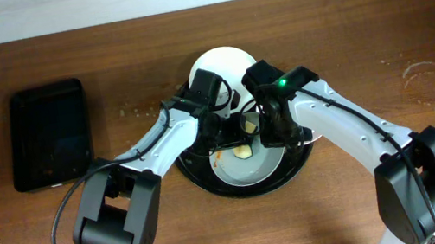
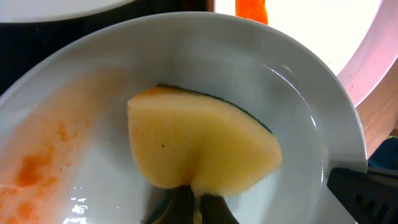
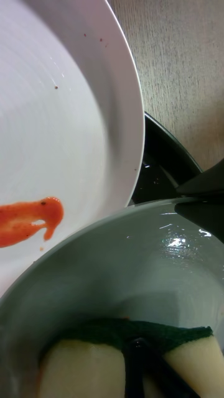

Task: Clean dirty plates on tray and stack at the side

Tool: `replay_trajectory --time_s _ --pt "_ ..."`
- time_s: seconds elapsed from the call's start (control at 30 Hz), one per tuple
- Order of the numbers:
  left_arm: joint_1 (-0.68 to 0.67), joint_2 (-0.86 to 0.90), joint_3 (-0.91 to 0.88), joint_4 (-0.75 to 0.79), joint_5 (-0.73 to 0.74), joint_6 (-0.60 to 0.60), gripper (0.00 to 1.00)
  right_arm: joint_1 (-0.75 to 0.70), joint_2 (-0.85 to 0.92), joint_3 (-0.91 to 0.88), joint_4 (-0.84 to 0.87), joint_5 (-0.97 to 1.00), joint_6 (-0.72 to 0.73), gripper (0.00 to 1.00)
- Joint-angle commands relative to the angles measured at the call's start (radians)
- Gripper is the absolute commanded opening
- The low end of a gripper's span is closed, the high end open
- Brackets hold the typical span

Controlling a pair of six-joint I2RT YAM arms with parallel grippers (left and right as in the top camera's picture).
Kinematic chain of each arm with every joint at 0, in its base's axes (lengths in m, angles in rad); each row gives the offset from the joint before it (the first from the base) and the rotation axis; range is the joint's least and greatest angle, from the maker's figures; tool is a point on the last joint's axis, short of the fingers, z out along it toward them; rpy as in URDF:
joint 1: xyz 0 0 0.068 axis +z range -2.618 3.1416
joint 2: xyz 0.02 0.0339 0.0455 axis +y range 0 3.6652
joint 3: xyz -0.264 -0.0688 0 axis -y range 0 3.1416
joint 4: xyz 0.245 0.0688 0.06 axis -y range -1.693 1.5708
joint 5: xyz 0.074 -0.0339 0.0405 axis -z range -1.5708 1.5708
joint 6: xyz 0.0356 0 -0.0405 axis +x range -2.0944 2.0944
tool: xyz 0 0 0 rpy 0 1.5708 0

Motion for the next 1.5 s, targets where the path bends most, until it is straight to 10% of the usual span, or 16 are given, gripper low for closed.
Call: replay_trajectory --time_s 0.0,0.73,1.47 --pt "-0.001 0.037 -0.018 -0.025 -0.035 -0.003 0.00 0.006 -0.032 0.015 0.008 -0.009 0.003 0.04" --pt "0.013 -0.042 0.045 -0.082 0.166 -0.002 0.00 0.006 -0.032 0.015 0.008 -0.002 -0.003 0.04" --pt "0.021 -0.029 0.022 -0.125 -0.289 -0.002 0.00 0.006 -0.032 0.015 0.011 -0.002 -0.004 0.04"
